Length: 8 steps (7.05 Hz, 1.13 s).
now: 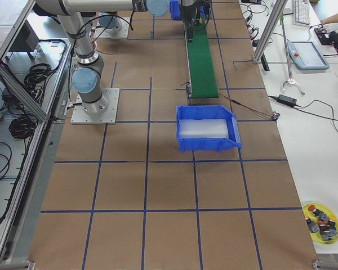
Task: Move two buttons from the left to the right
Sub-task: 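Release the yellow button on the belt and return the left gripper to the bin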
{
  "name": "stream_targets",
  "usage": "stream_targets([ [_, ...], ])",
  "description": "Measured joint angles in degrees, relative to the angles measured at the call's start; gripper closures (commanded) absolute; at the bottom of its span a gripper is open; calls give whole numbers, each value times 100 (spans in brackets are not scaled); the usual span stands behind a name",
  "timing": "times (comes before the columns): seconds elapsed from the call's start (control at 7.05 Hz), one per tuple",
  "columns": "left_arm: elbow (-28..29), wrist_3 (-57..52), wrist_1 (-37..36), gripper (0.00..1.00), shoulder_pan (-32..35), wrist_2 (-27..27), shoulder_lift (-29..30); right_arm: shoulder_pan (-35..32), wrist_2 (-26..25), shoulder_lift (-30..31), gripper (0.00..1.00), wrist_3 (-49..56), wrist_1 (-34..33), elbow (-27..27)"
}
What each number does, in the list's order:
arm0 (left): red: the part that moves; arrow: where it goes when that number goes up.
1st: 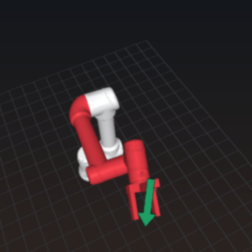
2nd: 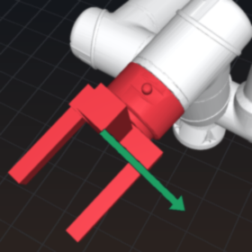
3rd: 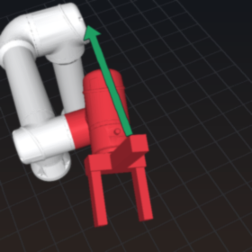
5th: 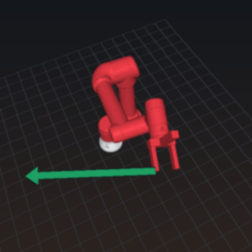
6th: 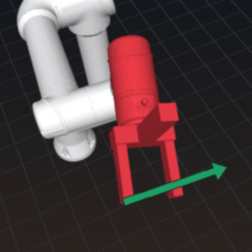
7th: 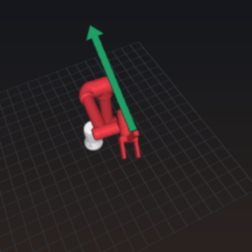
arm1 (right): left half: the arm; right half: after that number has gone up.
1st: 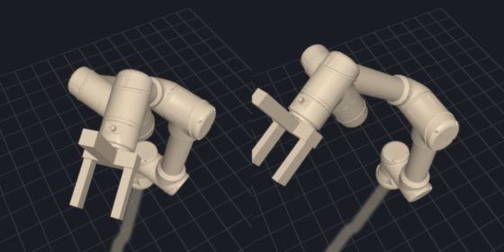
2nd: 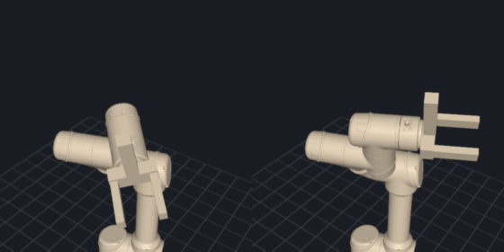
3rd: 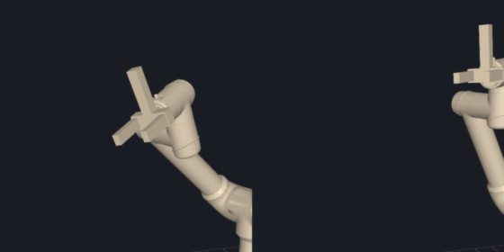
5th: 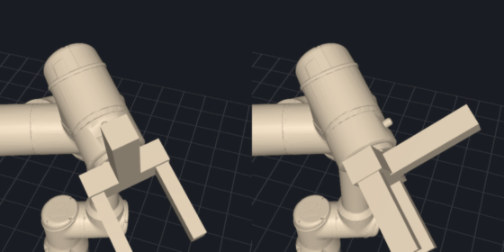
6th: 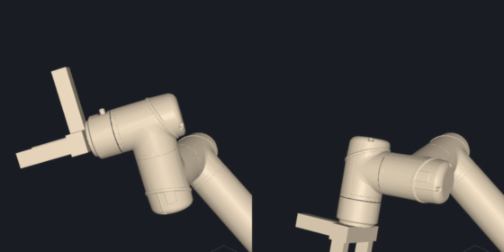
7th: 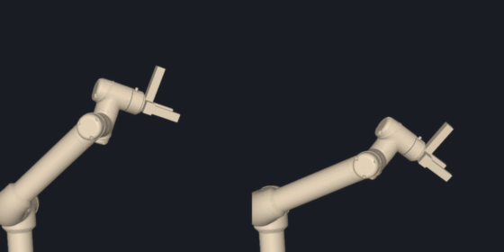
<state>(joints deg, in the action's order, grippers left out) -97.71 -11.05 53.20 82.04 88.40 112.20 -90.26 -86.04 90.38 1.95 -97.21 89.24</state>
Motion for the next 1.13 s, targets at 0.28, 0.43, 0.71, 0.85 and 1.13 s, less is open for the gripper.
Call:
stream_targets([
  [0.28,513,-24,706,0,-2,3,-228,0,-6,2,0,3,-4,-3],
  [0.43,901,-34,1298,0,-6,12,-321,0,-8,8,0,7,-2,-3],
  [0.71,1482,-151,2114,0,-107,23,-389,0,-9,2,0,7,-6,-3],
  [0.85,1578,-285,2222,0,-222,36,-376,0,-9,0,0,3,-8,-3],
  [1.13,1634,-686,2254,0,-808,15,-307,0,-9,0,0,-1,-4,-3],
])
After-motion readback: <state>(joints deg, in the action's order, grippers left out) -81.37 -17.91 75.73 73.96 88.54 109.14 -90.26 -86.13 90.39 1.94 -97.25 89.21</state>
